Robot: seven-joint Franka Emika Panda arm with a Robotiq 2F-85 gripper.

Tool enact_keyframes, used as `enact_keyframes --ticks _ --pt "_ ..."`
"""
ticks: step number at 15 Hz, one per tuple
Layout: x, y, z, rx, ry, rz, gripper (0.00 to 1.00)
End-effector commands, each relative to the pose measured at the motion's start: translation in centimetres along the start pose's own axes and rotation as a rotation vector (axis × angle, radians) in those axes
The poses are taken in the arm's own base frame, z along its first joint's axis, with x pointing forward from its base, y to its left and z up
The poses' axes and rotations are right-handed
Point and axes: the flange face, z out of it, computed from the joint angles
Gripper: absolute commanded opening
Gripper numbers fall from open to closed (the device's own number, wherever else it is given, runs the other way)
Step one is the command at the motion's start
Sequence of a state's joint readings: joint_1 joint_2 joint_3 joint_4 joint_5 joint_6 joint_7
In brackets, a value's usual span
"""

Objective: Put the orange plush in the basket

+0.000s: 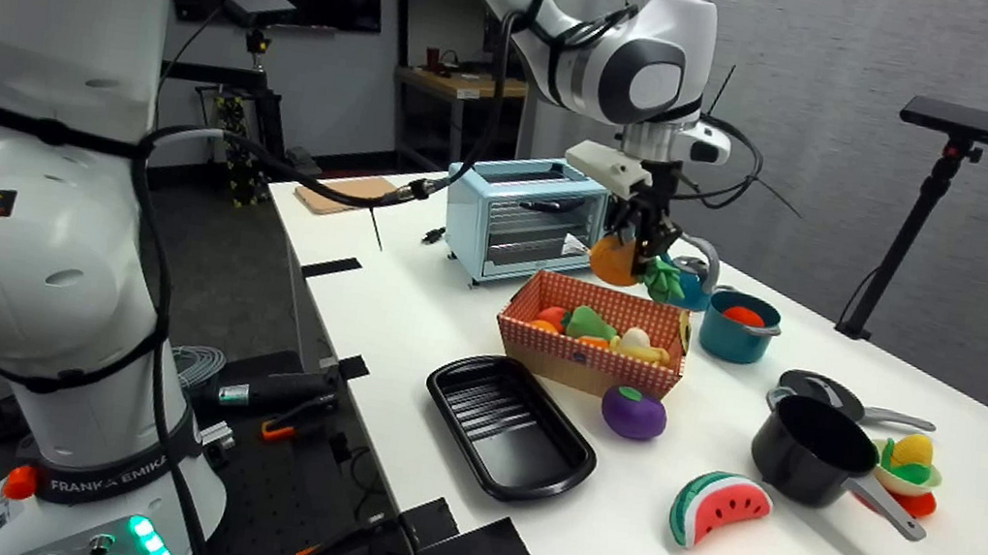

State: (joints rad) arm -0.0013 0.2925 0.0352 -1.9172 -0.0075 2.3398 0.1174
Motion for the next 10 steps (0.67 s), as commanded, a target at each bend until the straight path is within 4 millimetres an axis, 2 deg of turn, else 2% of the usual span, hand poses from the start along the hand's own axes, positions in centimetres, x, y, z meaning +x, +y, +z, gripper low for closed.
enact_keyframes --ticks 1,6,7,10 --pt "-0.82 0.03 -1.15 0.000 -0.019 -0.030 0.55" --pt "-0.82 0.10 -1.27 -0.006 -0.019 -0.039 0.94" --pt "-0.82 0.10 -1.29 -0.006 -0.018 -0.039 0.99" --pt "-0.81 0.12 -1.35 -0.009 -0.016 -0.039 1.00"
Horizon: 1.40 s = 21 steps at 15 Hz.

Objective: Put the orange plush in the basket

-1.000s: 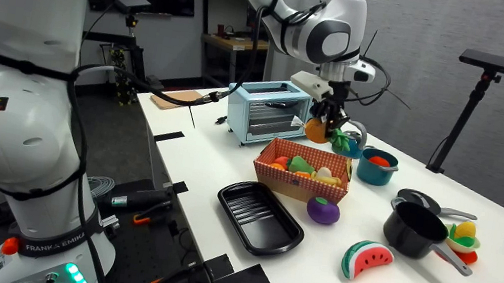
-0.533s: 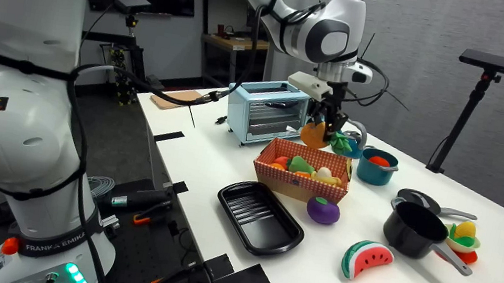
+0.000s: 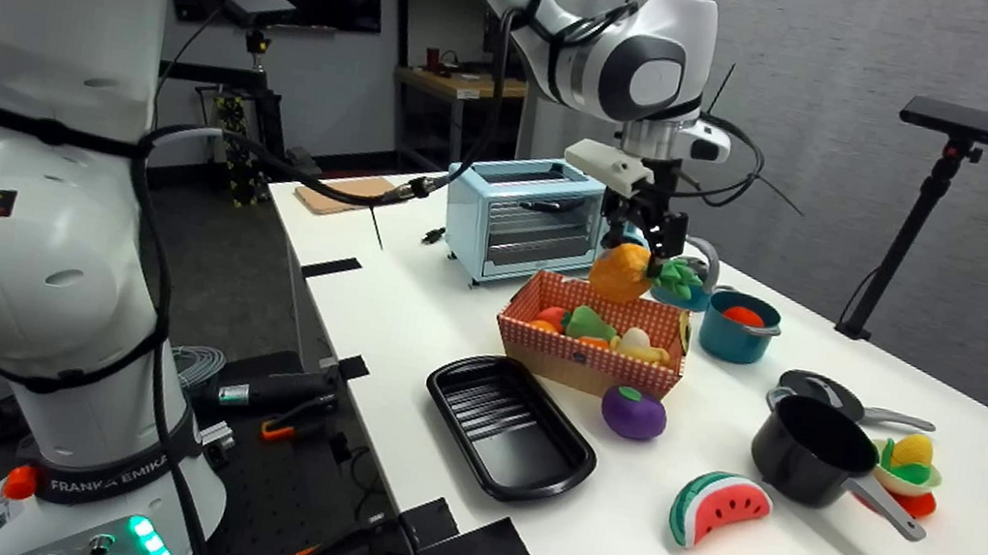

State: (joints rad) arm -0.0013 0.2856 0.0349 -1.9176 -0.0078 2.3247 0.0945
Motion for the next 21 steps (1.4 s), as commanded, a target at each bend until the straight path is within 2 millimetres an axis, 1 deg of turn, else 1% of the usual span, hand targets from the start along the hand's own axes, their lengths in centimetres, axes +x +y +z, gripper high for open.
enact_keyframes --ticks 1,6,7,18,21 --pt "-0.7 0.1 -1.1 -0.009 -0.011 -0.011 1.00" --pt "-0.8 0.1 -1.1 -0.012 -0.012 -0.002 1.00" --pt "0.0 0.1 -0.1 -0.001 -0.002 0.000 1.00" --pt "0.6 0.0 0.4 0.012 0.055 0.010 1.00" --pt "0.3 0.3 0.4 -0.021 0.024 0.005 1.00"
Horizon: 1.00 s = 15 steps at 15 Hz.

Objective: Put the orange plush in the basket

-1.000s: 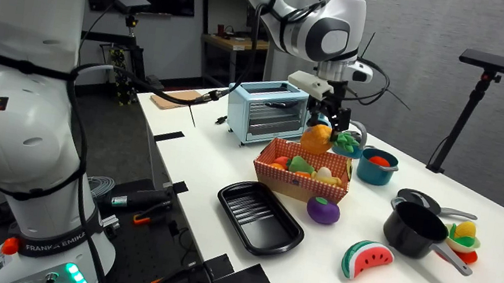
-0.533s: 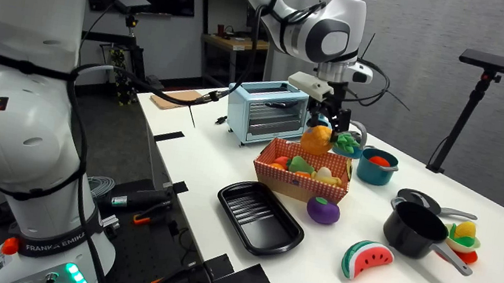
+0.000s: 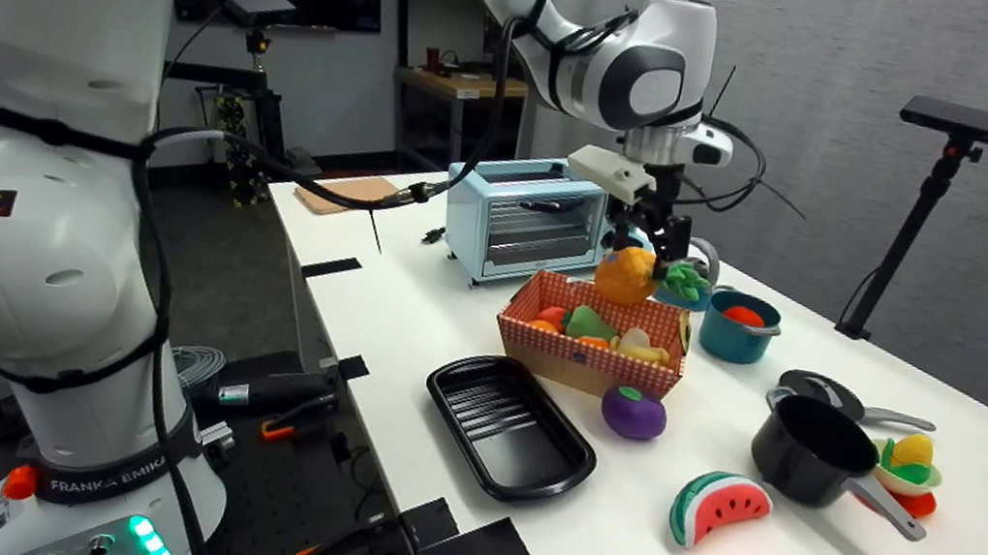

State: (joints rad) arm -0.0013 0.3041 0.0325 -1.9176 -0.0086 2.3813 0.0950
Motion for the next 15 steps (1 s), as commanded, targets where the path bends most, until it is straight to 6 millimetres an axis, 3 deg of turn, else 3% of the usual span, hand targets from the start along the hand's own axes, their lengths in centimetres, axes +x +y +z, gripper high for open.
enact_keyframes --ticks 1,12,15 --pt "-0.4 0.3 -0.3 -0.033 -0.036 -0.002 1.00" --pt "-1.0 1.5 0.0 -0.146 -0.124 -0.080 1.00" --pt "-1.1 1.6 0.8 -0.115 -0.113 -0.069 1.00"
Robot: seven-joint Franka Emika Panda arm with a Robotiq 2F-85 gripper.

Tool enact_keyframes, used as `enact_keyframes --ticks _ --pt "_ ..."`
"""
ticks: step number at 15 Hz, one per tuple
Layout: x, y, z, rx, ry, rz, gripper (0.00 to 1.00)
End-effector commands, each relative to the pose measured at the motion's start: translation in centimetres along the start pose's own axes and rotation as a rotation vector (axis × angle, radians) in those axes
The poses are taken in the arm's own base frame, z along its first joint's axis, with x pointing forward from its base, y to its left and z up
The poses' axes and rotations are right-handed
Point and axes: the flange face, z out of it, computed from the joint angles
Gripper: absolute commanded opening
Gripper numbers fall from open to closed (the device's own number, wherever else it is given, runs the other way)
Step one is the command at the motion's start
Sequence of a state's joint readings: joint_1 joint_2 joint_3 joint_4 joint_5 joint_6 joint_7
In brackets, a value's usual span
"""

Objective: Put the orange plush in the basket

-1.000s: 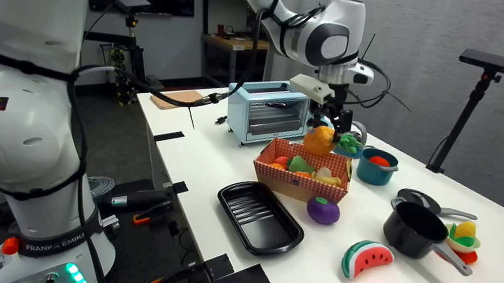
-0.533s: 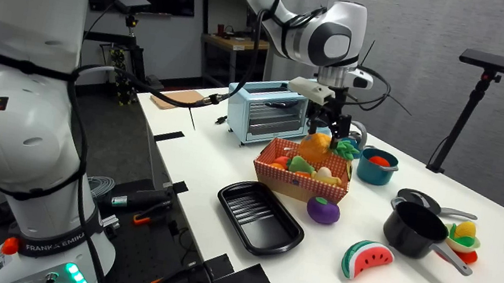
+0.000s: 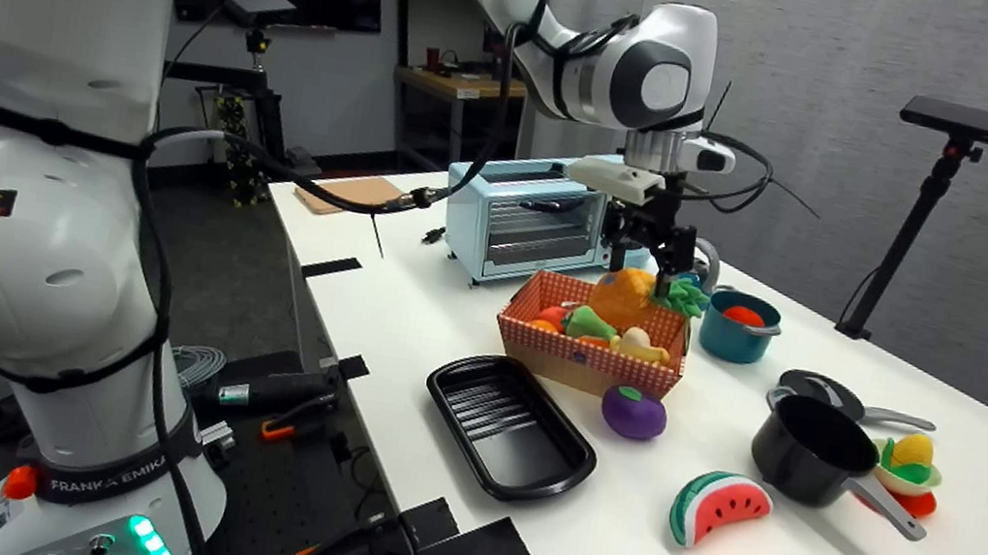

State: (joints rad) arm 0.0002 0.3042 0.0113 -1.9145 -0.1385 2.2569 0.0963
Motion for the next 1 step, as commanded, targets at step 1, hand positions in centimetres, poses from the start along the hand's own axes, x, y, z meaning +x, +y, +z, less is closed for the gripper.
enact_keyframes --ticks 1 --pt "0.01 0.01 0.01 0.000 -0.002 0.000 1.00"
